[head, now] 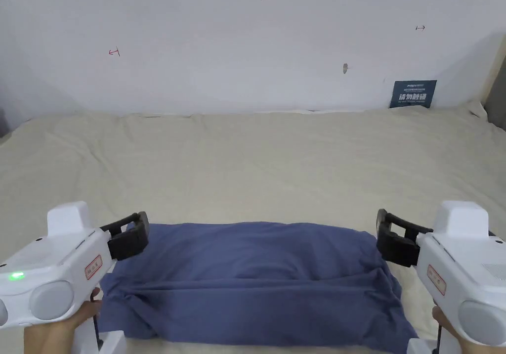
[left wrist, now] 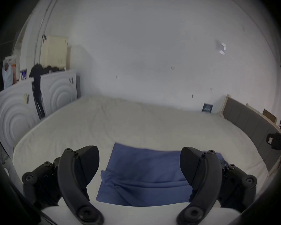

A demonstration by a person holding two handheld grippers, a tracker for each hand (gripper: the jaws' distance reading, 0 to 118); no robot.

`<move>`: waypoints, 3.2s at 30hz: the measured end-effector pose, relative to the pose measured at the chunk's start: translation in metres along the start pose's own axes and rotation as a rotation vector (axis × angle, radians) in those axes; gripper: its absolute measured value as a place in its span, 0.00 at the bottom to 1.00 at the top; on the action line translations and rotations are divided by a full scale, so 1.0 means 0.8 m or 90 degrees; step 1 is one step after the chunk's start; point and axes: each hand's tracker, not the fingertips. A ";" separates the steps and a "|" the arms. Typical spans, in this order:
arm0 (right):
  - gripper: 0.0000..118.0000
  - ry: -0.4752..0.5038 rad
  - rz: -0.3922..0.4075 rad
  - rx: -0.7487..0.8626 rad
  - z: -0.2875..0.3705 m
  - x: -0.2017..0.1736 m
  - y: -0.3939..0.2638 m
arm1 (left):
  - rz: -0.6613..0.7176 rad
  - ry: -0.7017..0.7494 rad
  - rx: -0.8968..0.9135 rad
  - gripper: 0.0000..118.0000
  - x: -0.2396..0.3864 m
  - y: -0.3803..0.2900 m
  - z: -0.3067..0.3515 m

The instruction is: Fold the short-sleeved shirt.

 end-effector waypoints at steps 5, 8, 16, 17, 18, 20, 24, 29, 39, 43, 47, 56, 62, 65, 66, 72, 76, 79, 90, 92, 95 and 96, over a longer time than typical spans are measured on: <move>0.46 -0.010 0.027 0.061 0.047 -0.015 -0.003 | -0.053 0.007 0.100 0.39 0.026 -0.010 0.051; 0.22 -0.030 0.044 0.079 0.058 -0.021 -0.011 | -0.053 0.008 0.108 0.18 0.038 -0.020 0.065; 0.01 -0.031 0.039 0.078 0.062 -0.014 -0.020 | -0.063 -0.018 0.070 0.00 0.036 -0.036 0.060; 0.01 -0.031 0.040 0.079 0.061 -0.013 -0.020 | -0.057 -0.020 0.058 0.00 0.033 -0.038 0.057; 0.01 -0.032 0.040 0.078 0.061 -0.012 -0.019 | -0.048 -0.020 0.041 0.00 0.024 -0.039 0.051; 0.01 -0.032 0.040 0.074 0.055 -0.010 -0.020 | -0.039 -0.018 -0.007 0.00 0.012 -0.044 0.037; 0.01 -0.030 0.038 0.059 0.042 -0.008 -0.024 | -0.019 -0.021 -0.130 0.00 -0.019 -0.057 0.002; 0.01 -0.037 0.043 0.033 0.018 -0.008 -0.033 | 0.013 0.007 -0.252 0.23 -0.082 -0.101 -0.063; 0.01 -0.057 0.038 -0.029 -0.029 -0.005 -0.057 | 0.056 0.108 -0.435 0.83 -0.122 -0.172 -0.144; 0.01 -0.065 0.036 -0.065 -0.045 0.000 -0.073 | 0.029 0.100 -0.463 0.62 -0.110 -0.199 -0.162; 0.09 -0.079 0.004 -0.139 -0.064 0.015 -0.098 | -0.008 0.091 -0.408 0.31 -0.083 -0.189 -0.129; 0.88 -0.083 -0.023 -0.391 -0.140 0.049 -0.208 | 0.036 0.054 -0.357 0.07 -0.111 -0.160 -0.130; 0.47 -0.040 -0.048 -0.461 -0.155 0.042 -0.244 | 0.024 0.054 -0.354 0.07 -0.107 -0.157 -0.129; 0.10 -0.026 -0.036 -0.433 -0.145 0.047 -0.236 | 0.026 0.058 -0.358 0.07 -0.110 -0.160 -0.124; 0.10 -0.008 -0.055 -0.422 -0.140 0.047 -0.231 | 0.028 0.058 -0.357 0.07 -0.111 -0.160 -0.123; 0.10 -0.031 -0.042 -0.377 -0.100 0.063 -0.202 | 0.048 0.065 -0.353 0.07 -0.129 -0.163 -0.098; 0.10 -0.036 -0.031 -0.380 -0.064 0.078 -0.206 | 0.059 0.063 -0.361 0.07 -0.125 -0.177 -0.042; 0.10 -0.028 -0.036 -0.402 -0.035 0.084 -0.225 | 0.081 0.062 -0.385 0.07 -0.134 -0.199 -0.013; 0.14 -0.045 -0.068 -0.456 -0.018 0.081 -0.282 | 0.079 0.105 -0.448 0.09 -0.132 -0.250 -0.004; 0.34 -0.047 -0.084 -0.450 -0.025 0.092 -0.281 | 0.062 0.102 -0.446 0.26 -0.126 -0.240 -0.001; 0.81 -0.039 -0.059 -0.395 -0.022 0.093 -0.246 | 0.064 0.110 -0.402 0.86 -0.116 -0.209 0.011; 0.83 -0.037 -0.050 -0.366 -0.020 0.090 -0.231 | 0.069 0.099 -0.375 0.88 -0.110 -0.194 0.016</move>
